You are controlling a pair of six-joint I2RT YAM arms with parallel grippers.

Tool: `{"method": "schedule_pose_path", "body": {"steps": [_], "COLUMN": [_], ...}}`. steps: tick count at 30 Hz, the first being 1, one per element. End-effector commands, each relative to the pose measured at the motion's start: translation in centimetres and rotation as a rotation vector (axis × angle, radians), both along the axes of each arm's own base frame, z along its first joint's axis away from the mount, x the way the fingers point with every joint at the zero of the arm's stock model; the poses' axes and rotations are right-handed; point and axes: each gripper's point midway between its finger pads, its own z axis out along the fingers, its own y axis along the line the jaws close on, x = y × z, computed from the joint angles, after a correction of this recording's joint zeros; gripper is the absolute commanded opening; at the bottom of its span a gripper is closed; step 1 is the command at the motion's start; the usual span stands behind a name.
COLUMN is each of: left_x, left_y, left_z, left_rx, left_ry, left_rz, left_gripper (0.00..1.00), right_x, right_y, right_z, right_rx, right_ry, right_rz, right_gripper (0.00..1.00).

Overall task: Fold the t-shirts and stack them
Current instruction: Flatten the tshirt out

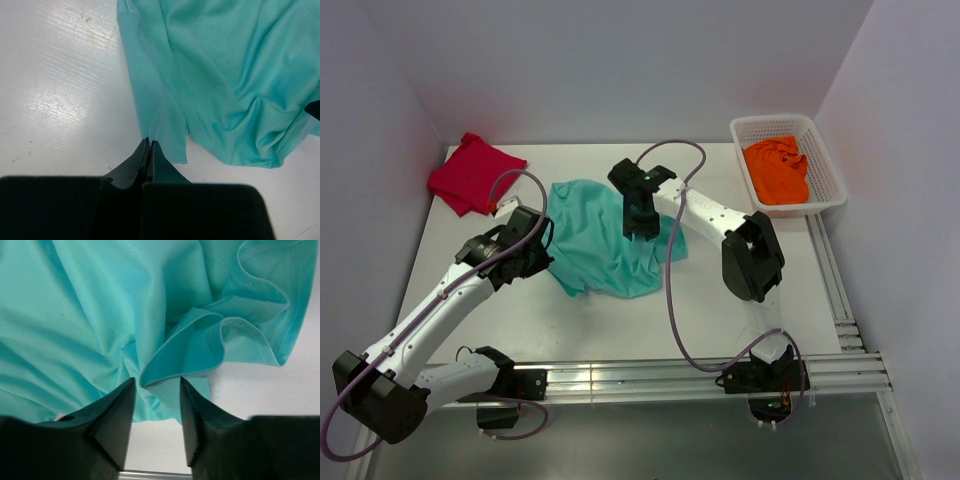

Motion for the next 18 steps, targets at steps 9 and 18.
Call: {"method": "schedule_pose_path", "body": {"steps": [9, 18], "left_x": [0.3, 0.2], "left_y": [0.5, 0.8], "left_z": [0.2, 0.1], "left_rx": [0.022, 0.029], "left_ry": [-0.014, -0.011], "left_rz": [-0.006, -0.007], "left_gripper": [0.00, 0.00], "right_x": [0.8, 0.7], "right_y": [-1.0, -1.3], "right_z": [1.0, 0.9], "right_rx": [-0.016, -0.012], "right_ry": [-0.027, -0.027], "right_rz": [-0.015, -0.017], "right_gripper": [0.28, 0.00]}}
